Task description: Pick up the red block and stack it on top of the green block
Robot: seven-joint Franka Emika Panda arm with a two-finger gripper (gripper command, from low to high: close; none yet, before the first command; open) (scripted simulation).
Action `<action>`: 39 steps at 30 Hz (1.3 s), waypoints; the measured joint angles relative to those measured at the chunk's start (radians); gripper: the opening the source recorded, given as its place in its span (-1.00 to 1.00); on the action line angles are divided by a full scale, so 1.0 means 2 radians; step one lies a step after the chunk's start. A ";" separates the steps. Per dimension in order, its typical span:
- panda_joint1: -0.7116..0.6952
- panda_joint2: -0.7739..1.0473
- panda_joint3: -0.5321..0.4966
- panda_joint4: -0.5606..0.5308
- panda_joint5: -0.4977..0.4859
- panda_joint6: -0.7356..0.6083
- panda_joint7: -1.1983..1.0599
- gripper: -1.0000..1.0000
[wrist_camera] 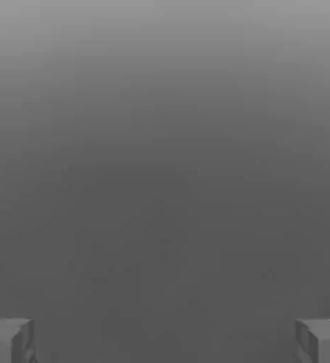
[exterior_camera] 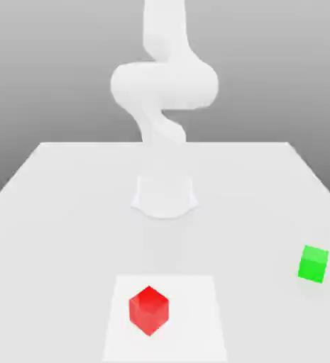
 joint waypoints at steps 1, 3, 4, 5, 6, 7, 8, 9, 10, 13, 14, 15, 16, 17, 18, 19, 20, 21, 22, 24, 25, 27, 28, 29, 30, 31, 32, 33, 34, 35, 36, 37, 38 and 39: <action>0.007 0.020 -0.008 -0.008 -0.001 0.010 -0.019 0.00; 0.019 0.057 -0.022 -0.024 -0.001 0.029 -0.057 0.00; 0.024 0.075 -0.028 -0.031 -0.001 0.038 -0.075 0.00; 0.030 0.093 -0.035 -0.039 -0.001 0.048 -0.094 0.00; 0.035 0.111 -0.042 -0.046 0.000 0.057 -0.112 0.00; 0.040 0.129 -0.048 -0.054 0.001 0.066 -0.131 0.00; 0.044 0.148 -0.053 -0.061 0.002 0.075 -0.151 0.00; 0.050 0.166 -0.061 -0.069 0.003 0.084 -0.169 0.00; 0.054 0.184 -0.066 -0.076 0.005 0.094 -0.189 0.00; 0.065 0.238 -0.081 -0.099 0.012 0.121 -0.248 0.00; 0.067 0.256 -0.085 -0.106 0.014 0.131 -0.269 0.00; 0.069 0.275 -0.088 -0.114 0.017 0.140 -0.288 0.00; 0.069 0.293 -0.089 -0.121 0.019 0.149 -0.308 0.00; 0.070 0.311 -0.090 -0.129 0.022 0.158 -0.328 0.00; 0.070 0.330 -0.092 -0.136 0.024 0.168 -0.348 0.00; 0.069 0.348 -0.092 -0.144 0.026 0.177 -0.368 0.00; 0.067 0.366 -0.092 -0.151 0.026 0.186 -0.386 0.00; 0.065 0.384 -0.090 -0.158 0.027 0.196 -0.403 0.00; 0.063 0.402 -0.087 -0.160 0.033 0.208 -0.415 0.00; 0.055 0.438 -0.076 -0.157 0.050 0.237 -0.434 0.00; 0.049 0.456 -0.068 -0.155 0.060 0.251 -0.443 0.00; 0.032 0.492 -0.048 -0.150 0.075 0.281 -0.455 0.00; 0.027 0.503 -0.042 -0.148 0.080 0.290 -0.459 -1.00; 0.027 0.503 -0.042 -0.148 0.080 0.290 -0.459 -1.00; 0.027 0.503 -0.042 -0.148 0.080 0.290 -0.459 -1.00; 0.027 0.503 -0.042 -0.148 0.080 0.290 -0.459 -1.00; 0.027 0.503 -0.042 -0.148 0.080 0.289 -0.458 -1.00; 0.027 0.503 -0.042 -0.148 0.080 0.289 -0.458 -1.00; 0.026 0.508 -0.040 -0.147 0.083 0.293 -0.460 -1.00; 0.028 0.501 -0.043 -0.148 0.079 0.288 -0.458 -1.00; 0.032 0.489 -0.048 -0.150 0.073 0.278 -0.453 -1.00; 0.036 0.474 -0.054 -0.153 0.064 0.265 -0.447 -1.00; 0.040 0.457 -0.060 -0.155 0.054 0.251 -0.439 -1.00; 0.042 0.440 -0.064 -0.158 0.044 0.237 -0.432 -1.00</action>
